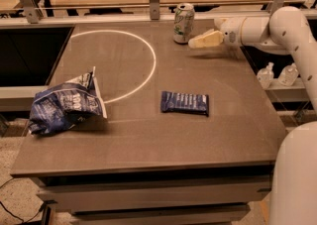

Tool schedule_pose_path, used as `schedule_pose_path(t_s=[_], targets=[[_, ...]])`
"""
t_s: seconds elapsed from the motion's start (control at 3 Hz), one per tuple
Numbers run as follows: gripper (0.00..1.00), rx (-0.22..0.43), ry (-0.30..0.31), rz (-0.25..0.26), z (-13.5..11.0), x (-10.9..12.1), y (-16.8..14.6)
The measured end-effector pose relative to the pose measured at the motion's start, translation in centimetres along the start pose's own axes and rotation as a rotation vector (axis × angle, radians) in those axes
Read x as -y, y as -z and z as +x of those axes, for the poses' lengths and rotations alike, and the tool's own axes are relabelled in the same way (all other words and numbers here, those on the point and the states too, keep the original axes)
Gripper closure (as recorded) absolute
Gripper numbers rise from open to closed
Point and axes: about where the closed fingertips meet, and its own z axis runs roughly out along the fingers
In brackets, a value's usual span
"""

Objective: Move 7up can near rxbar blueberry

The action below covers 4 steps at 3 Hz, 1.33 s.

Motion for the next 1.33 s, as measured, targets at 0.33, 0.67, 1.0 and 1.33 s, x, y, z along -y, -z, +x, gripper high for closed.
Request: schedule_pose_path(t_s=[0.33,0.67,1.0,1.33], targets=[[0.0,-0.002,0.012,-0.025,-0.6,-0.3,-2.4],[0.0,0.005,0.016,-0.05,-1.1,-0.9,-4.4],[0.0,0.013,0.013,-0.068,-1.3,-1.3,-5.6],[0.0,0.03,0.008,-0.093,-1.8,-2.1,-7.1]])
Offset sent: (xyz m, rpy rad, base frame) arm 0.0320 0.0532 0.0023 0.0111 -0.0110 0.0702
